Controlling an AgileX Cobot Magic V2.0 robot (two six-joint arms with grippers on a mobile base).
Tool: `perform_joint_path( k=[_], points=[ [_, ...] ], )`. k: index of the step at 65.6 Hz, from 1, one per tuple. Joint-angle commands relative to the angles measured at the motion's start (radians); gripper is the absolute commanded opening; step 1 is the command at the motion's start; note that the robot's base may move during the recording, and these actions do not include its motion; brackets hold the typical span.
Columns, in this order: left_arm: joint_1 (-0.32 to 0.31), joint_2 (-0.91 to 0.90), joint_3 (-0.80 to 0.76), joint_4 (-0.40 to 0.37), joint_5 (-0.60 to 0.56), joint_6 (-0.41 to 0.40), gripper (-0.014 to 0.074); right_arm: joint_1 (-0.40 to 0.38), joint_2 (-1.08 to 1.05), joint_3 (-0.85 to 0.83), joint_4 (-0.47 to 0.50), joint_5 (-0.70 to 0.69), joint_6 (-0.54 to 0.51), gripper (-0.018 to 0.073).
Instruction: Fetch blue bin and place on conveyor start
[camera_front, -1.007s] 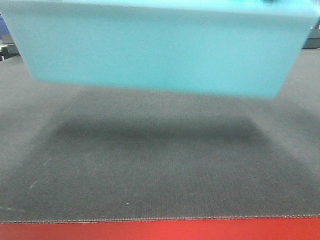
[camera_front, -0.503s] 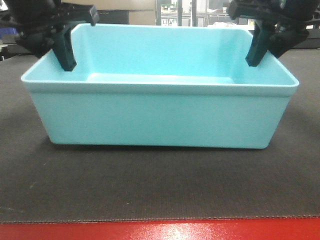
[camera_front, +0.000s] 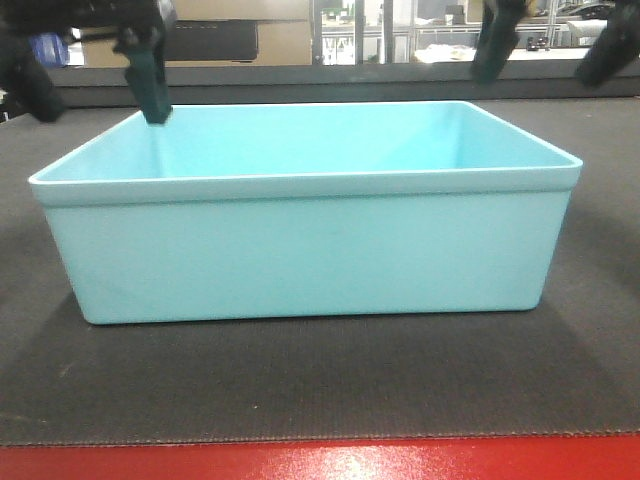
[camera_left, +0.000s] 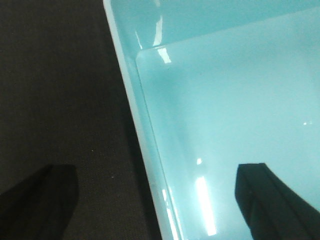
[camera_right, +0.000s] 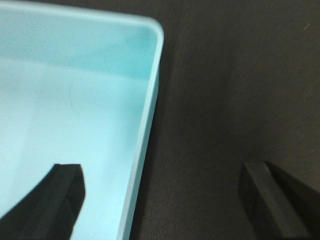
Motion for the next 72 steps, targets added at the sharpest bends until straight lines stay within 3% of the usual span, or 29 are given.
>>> perform_joint_path(
  k=[1, 8, 13, 24, 29, 36, 45, 72],
  points=[
    [0.005, -0.072, -0.002, 0.013, -0.003, 0.001, 0.0486, -0.029, -0.065, -0.020, -0.012, -0.019, -0.009, 0.0413],
    [0.011, -0.143, -0.002, 0.044, -0.003, 0.001, 0.0440, -0.077, -0.129, -0.022, -0.012, -0.010, -0.009, 0.0256],
    [0.034, -0.186, 0.001, 0.041, -0.003, 0.017, 0.0358, -0.114, -0.167, -0.017, -0.017, 0.002, -0.009, 0.0130],
    [0.130, -0.276, 0.056, 0.016, -0.019, 0.079, 0.0033, -0.183, -0.248, 0.053, -0.060, -0.002, -0.009, -0.0158],
    [0.190, -0.308, 0.106, 0.016, -0.024, 0.081, -0.0111, -0.186, -0.276, 0.115, -0.088, -0.025, -0.009, -0.0160],
    [0.267, -0.356, 0.206, 0.016, -0.065, 0.086, -0.0111, -0.186, -0.314, 0.230, -0.093, -0.077, -0.009, -0.0160],
    [0.331, -0.447, 0.373, -0.027, -0.178, 0.151, -0.0111, -0.186, -0.373, 0.401, -0.093, -0.164, -0.009, -0.0160],
    [0.343, -0.886, 0.872, -0.062, -0.536, 0.162, -0.0111, -0.184, -0.748, 0.865, -0.099, -0.458, -0.009, -0.0160]
  ],
)
